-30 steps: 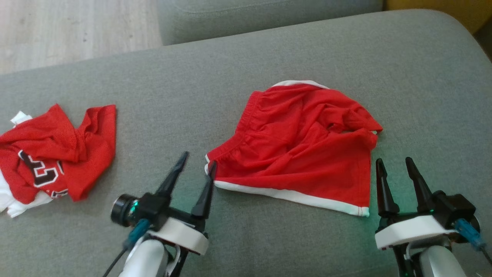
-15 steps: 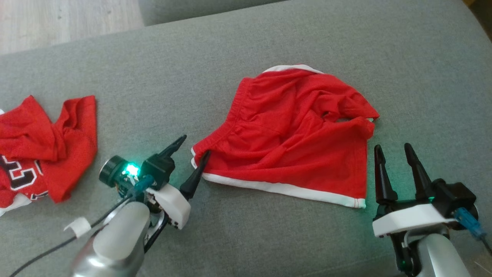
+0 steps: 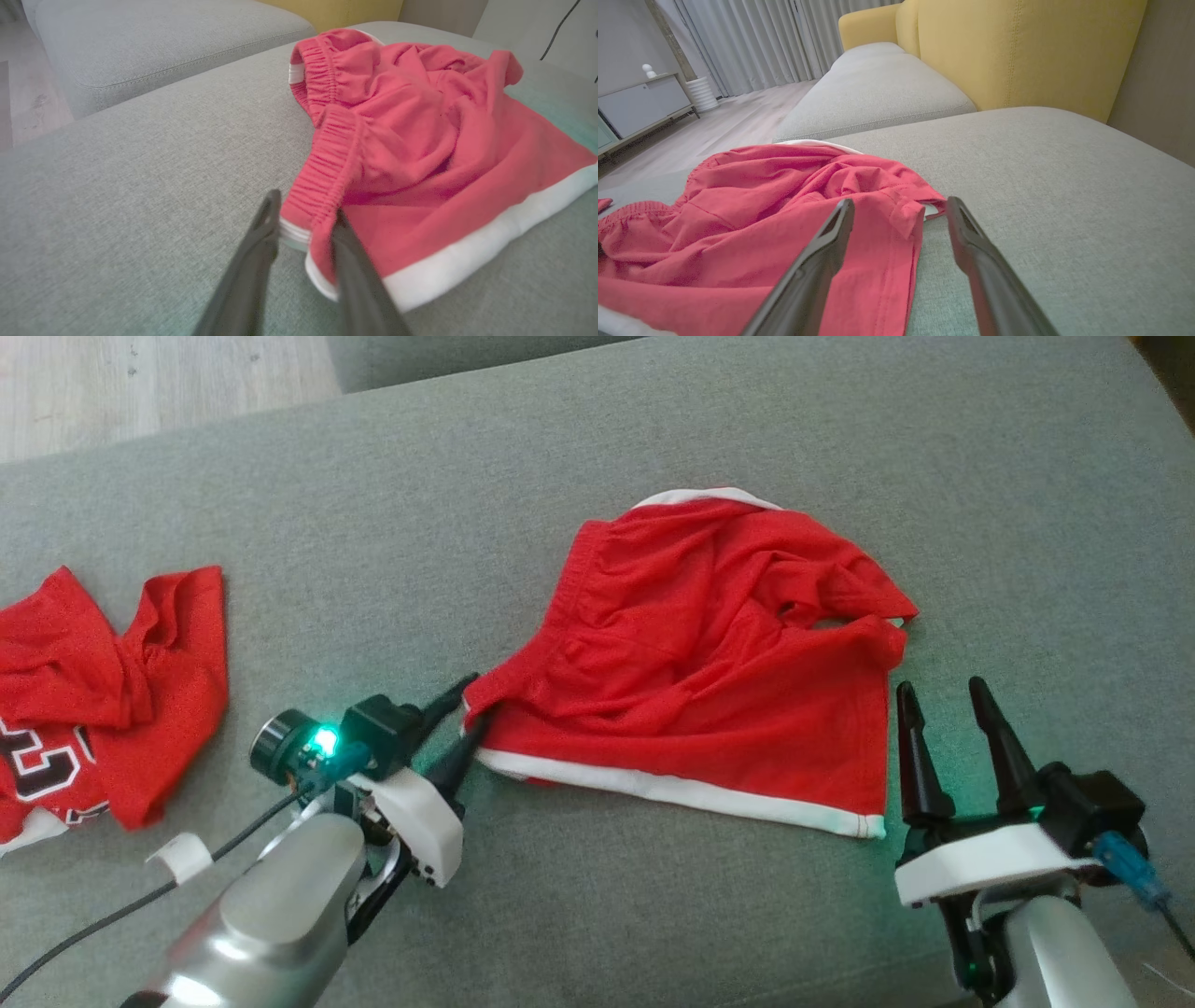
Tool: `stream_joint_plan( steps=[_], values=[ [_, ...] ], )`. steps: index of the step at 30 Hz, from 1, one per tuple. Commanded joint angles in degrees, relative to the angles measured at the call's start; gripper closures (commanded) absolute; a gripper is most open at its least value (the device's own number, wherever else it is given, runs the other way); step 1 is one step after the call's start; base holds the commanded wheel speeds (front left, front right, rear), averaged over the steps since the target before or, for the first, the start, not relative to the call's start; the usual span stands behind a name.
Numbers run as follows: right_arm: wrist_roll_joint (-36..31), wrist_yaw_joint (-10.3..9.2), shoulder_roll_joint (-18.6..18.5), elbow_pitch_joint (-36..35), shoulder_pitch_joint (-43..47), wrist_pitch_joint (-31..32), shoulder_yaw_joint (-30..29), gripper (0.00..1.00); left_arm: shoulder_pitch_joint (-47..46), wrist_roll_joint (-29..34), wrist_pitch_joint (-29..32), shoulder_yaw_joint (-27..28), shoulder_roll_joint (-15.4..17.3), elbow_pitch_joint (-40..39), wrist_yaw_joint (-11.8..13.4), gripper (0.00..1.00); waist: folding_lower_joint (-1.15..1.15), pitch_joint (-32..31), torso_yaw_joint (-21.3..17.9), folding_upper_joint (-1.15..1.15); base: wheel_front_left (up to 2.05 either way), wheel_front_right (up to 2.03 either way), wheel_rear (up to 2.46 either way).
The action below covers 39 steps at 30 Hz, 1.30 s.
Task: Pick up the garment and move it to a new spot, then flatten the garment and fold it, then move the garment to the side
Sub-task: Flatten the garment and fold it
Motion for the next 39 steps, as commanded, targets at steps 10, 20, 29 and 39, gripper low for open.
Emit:
stream_joint_plan(
  steps=[10, 20, 29, 39],
  values=[
    [-1.05, -0.04, -1.07, 2.69, 0.19, -0.76, 5.98, 0.00, -3.05, -2.66, -3.88, 3.11, 0.97, -1.20, 1.66, 1.00, 0.00, -0.80, 0.33, 0.00, 0.00, 0.00, 0.00],
    [3.22, -0.04, -5.22, 6.07, 1.07, 2.45, 13.25, 0.00, -2.88, -4.29, -4.02, 5.96, -0.89, 1.23, 3.83, 1.00, 0.00, -1.89, -0.02, 0.00, 0.00, 0.00, 0.00],
    [6.53, -0.04, -7.68, 6.80, 0.05, 5.86, 19.55, 0.00, -5.94, -6.52, 0.39, 6.08, -1.97, 6.16, 2.63, 1.00, 0.00, -2.65, -1.05, 0.00, 0.00, 0.00, 0.00],
    [11.27, -0.04, -10.73, 7.22, -1.50, 8.36, 27.32, 0.00, -8.05, -8.12, 1.46, 5.48, -3.20, 10.26, 1.30, 1.00, 0.00, -3.31, -1.67, 0.00, 0.00, 0.00, 0.00]
  ],
)
